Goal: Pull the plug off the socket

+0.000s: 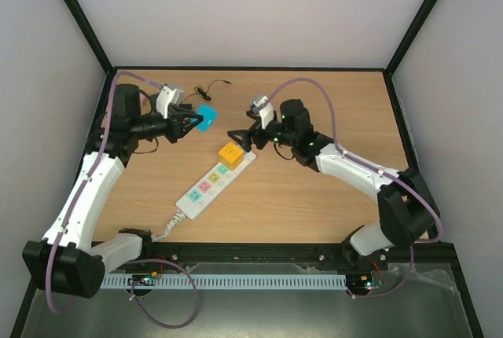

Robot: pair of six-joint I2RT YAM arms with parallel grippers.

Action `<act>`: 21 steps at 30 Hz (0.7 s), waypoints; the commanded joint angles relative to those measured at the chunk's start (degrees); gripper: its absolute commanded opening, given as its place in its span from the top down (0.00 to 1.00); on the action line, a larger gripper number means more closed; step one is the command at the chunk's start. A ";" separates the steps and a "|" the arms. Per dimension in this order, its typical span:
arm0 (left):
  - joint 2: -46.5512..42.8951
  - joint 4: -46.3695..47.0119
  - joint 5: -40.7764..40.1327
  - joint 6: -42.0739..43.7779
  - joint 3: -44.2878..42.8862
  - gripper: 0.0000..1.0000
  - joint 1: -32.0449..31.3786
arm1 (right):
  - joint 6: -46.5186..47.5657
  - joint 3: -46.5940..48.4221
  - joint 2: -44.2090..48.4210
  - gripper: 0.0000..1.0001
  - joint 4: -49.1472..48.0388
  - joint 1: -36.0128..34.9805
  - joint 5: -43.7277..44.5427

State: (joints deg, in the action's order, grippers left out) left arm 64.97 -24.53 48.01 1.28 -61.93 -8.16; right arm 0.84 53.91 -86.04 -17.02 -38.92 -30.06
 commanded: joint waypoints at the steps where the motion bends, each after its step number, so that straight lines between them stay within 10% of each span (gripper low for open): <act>1: -3.61 5.05 2.44 -3.18 -1.98 0.97 0.34 | -8.88 4.40 5.35 0.02 8.64 2.95 -13.00; 21: -9.94 27.01 7.56 -23.53 6.74 0.97 0.34 | -55.05 7.12 8.93 0.07 -19.23 3.01 -34.06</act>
State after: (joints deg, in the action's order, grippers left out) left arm 56.55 -2.33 54.24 -19.25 -56.88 -8.05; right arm -43.94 61.01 -79.05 -26.00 -35.27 -60.58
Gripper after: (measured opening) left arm 0.184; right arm 0.939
